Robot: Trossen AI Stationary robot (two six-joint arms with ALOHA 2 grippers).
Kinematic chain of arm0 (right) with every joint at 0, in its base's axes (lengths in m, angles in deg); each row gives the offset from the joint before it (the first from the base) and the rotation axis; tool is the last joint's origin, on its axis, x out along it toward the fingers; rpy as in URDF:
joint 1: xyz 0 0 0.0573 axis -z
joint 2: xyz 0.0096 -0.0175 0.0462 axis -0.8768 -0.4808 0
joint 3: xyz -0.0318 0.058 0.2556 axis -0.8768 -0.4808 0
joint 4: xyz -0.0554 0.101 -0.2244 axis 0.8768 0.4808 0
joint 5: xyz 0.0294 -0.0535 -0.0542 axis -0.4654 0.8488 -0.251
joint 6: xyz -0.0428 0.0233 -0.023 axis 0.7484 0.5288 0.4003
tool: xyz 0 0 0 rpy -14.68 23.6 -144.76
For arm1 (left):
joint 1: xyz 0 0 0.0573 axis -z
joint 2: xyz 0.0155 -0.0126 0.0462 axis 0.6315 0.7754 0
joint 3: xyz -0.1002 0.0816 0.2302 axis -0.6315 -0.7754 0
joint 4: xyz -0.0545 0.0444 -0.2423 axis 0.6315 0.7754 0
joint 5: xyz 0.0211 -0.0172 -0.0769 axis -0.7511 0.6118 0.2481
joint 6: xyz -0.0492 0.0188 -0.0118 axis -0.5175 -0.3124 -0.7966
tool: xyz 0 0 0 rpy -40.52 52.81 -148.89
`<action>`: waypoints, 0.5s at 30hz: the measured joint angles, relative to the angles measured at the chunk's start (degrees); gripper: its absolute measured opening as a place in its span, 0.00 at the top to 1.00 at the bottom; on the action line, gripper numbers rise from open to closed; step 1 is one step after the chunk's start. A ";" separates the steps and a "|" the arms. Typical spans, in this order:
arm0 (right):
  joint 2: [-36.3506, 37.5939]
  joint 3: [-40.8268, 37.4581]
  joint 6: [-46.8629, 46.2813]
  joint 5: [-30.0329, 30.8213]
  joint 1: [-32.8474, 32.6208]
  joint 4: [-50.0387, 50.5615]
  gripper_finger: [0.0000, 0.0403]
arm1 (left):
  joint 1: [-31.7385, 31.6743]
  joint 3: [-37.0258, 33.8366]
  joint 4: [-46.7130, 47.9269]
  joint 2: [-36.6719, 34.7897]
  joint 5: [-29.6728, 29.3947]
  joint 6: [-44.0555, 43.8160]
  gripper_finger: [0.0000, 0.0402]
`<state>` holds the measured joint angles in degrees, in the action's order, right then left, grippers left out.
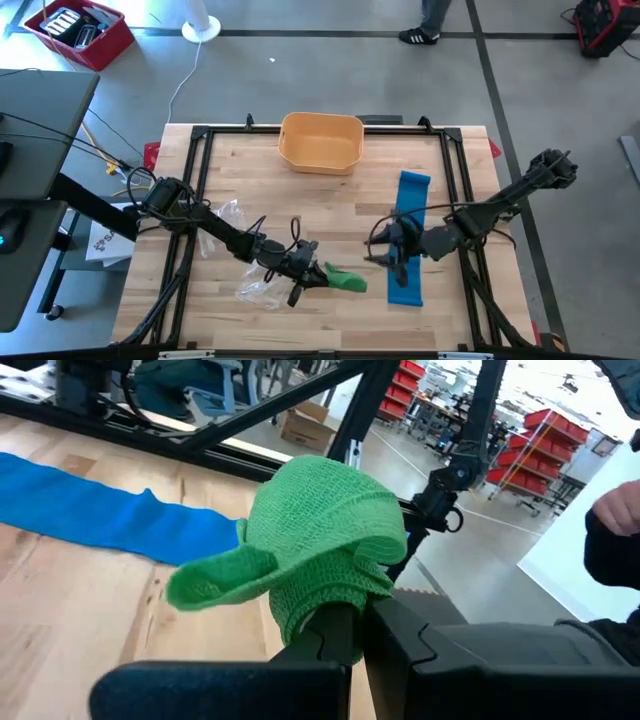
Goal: Roll bandage
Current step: Roll the green bandage
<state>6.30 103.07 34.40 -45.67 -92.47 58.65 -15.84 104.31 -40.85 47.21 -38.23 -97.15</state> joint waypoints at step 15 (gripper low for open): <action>-15.86 0.00 1.81 -14.63 4.55 -15.58 0.55 | -0.01 0.02 -0.11 -0.04 -0.40 -1.57 0.99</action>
<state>-9.56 103.07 36.21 -60.29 -87.92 43.07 -15.85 104.33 -40.96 47.17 -38.63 -98.72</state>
